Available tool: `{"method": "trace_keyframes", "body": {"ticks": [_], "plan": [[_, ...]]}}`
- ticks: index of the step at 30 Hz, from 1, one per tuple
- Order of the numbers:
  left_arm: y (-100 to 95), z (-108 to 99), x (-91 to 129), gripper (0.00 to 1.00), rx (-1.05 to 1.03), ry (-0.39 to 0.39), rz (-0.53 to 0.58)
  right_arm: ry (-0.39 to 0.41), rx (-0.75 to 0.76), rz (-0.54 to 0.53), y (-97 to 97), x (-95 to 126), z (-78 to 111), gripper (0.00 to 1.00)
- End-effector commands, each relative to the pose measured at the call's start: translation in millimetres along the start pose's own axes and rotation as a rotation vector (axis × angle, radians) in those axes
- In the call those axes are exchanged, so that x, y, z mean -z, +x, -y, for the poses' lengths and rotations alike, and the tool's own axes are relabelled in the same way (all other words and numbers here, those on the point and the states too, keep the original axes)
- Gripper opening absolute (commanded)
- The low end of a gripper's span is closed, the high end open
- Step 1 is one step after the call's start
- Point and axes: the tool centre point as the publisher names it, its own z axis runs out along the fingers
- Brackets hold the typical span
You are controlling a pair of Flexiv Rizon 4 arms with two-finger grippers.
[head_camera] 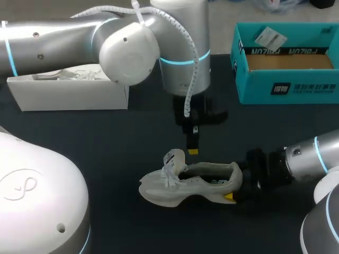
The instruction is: Take the shoe out of the shoebox, open the shoe tongue, remove and reinsert the insole, then place the shoe into the shoebox
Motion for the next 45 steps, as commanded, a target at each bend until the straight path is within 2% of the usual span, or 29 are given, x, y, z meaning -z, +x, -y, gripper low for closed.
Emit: {"method": "trace_keyframes", "body": {"ticks": [1, 3, 9, 16, 25, 28, 36, 45], "plan": [[-3.7, 4.1, -27.5, 0.0, 0.039, 0.056, 0.033, 0.002, 0.0, 0.001, 0.4, 0.9, -0.5, 0.0], [-6.4, 6.0, -36.4, 0.0, 0.056, 0.08, 0.052, 0.002, 0.0, 0.001, 0.4, 0.9, -0.5, 0.0], [-7.9, 16.4, -64.5, 0.0, 0.052, 0.073, 0.032, 0.002, 0.0, 0.001, 0.4, 0.9, -0.5, 0.0], [-1.5, 34.5, -78.0, 0.0, 0.006, 0.062, 0.003, 0.002, 0.0, 0.001, 0.4, 0.9, -0.5, 0.0], [-18.7, 49.0, -101.3, 0.0, -0.027, 0.03, -0.02, 0.002, 0.0, 0.001, 0.4, 0.9, -0.5, 0.0], [-17.4, 45.1, -106.8, 0.0, -0.026, 0.03, -0.028, 0.002, 0.0, 0.001, 0.4, 0.9, -0.5, 0.0], [0.7, 21.6, -112.0, 0.0, -0.002, 0.022, -0.026, 0.002, 0.0, 0.001, 0.4, 0.9, -0.5, 0.0], [4.2, 11.9, -130.1, 0.0, -0.014, 0.021, -0.053, 0.002, 0.0, 0.001, 0.4, 0.9, -0.5, 0.0]]}}
